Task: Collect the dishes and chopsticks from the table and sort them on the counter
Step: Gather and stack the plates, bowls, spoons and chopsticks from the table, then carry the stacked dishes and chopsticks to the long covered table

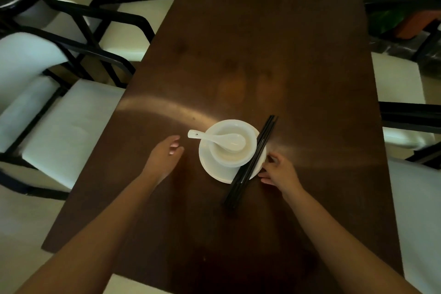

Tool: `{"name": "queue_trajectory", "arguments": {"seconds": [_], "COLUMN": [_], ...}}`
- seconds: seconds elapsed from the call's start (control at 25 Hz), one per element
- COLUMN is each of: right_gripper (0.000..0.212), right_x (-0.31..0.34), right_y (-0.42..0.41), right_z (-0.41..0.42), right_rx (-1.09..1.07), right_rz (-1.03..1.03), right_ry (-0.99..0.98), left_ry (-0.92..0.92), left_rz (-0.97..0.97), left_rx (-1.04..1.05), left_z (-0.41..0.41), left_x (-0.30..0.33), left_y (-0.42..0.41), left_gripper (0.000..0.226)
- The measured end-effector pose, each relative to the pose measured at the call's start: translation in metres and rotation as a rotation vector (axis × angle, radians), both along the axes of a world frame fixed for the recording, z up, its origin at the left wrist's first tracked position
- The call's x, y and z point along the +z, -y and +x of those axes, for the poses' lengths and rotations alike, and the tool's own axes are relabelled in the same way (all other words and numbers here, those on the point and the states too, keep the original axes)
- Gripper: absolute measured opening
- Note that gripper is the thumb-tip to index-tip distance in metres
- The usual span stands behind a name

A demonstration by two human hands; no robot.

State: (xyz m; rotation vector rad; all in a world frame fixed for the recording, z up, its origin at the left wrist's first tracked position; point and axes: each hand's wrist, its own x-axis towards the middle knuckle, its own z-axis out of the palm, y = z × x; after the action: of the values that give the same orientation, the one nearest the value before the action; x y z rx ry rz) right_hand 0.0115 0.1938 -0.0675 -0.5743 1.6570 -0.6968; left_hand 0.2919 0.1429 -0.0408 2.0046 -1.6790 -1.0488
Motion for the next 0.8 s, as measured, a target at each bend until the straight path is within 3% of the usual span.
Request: {"name": "queue_trajectory", "arguments": {"seconds": [0.12, 0.28, 0.36, 0.52, 0.8], "right_gripper": [0.052, 0.04, 0.037, 0.033, 0.037], "right_x": [-0.003, -0.007, -0.008, -0.006, -0.001], "right_y": [0.0, 0.0, 0.0, -0.003, -0.013], "right_z": [0.005, 0.016, 0.019, 0.022, 0.02], "right_rx": [0.028, -0.032, -0.098, -0.212, -0.305], "right_rz": [-0.036, -0.011, -0.015, -0.042, -0.015], "right_ry": [-0.127, -0.102, -0.04, 0.069, 0.118], "left_ry": [-0.017, -0.335, -0.419, -0.511, -0.504], "left_rz": [0.048, 0.396, 0.46, 0.485, 0.484], "left_rx": [-0.19, -0.052, -0.086, -0.061, -0.041], "left_z": [-0.018, -0.034, -0.032, -0.027, -0.037], "left_x": [-0.01, -0.014, -0.016, -0.021, -0.02], "left_y": [0.027, 0.051, 0.057, 0.058, 0.055], "left_gripper": [0.028, 0.023, 0.02, 0.023, 0.021]}}
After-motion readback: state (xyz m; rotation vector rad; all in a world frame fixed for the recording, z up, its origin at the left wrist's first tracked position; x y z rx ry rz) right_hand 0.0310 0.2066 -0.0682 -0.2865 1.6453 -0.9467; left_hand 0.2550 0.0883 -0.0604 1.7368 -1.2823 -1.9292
